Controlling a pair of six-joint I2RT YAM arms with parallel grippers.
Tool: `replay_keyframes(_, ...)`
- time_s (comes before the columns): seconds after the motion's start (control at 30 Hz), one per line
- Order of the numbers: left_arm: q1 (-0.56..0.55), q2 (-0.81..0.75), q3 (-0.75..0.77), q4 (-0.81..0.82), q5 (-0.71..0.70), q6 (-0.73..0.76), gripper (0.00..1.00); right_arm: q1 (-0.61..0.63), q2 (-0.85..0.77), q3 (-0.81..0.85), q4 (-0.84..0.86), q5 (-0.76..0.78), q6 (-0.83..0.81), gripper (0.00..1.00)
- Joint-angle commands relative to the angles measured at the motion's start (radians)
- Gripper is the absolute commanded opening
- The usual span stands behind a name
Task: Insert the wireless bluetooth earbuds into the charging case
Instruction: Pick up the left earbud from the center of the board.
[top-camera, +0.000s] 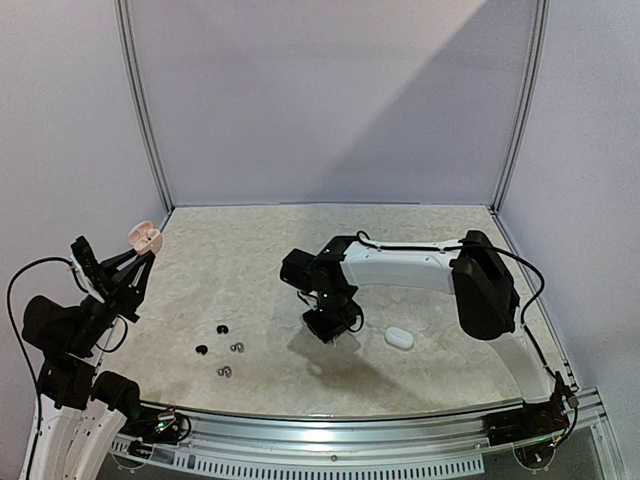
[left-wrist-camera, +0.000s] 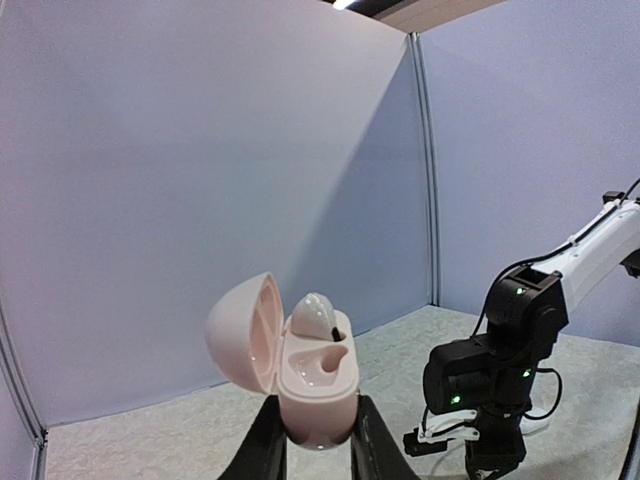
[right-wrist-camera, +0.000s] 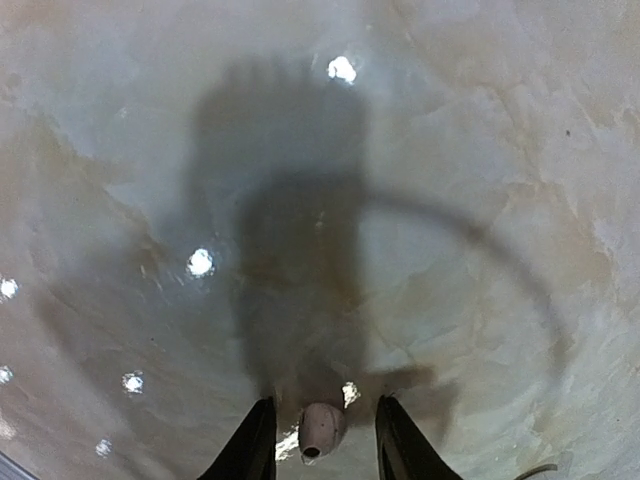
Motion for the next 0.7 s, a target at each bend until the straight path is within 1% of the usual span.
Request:
replay_keyframes(0.0,-0.001,-0.012,-0.006,-0.004,0.008,0.005,0.00,-0.009,0.046,0.022,-0.021,-0.010,-0.011,0.32)
replay_keyframes(0.13,-0.001,-0.012,-0.007,-0.004,0.008,0.005,0.00,-0.008,0.049,0.024,-0.015,-0.018,-0.003,0.22)
replay_keyframes(0.33,-0.002,-0.012,-0.006,-0.002,0.009,0.004,0.00,-0.008,0.036,0.039,-0.020,-0.022,-0.006,0.12)
replay_keyframes(0.43,-0.001,-0.012,-0.006,-0.002,0.010,0.004,0.00,-0.009,0.027,0.073,-0.037,-0.013,-0.009,0.10)
replay_keyframes(0.57,-0.004,-0.012,-0.006,0.006,0.038,0.007,0.00,-0.008,-0.006,0.165,-0.059,0.009,-0.024,0.08)
replay_keyframes(0.67,-0.014,-0.012,0.000,0.009,0.035,0.013,0.00,0.010,-0.058,0.249,-0.034,0.099,-0.044,0.07)
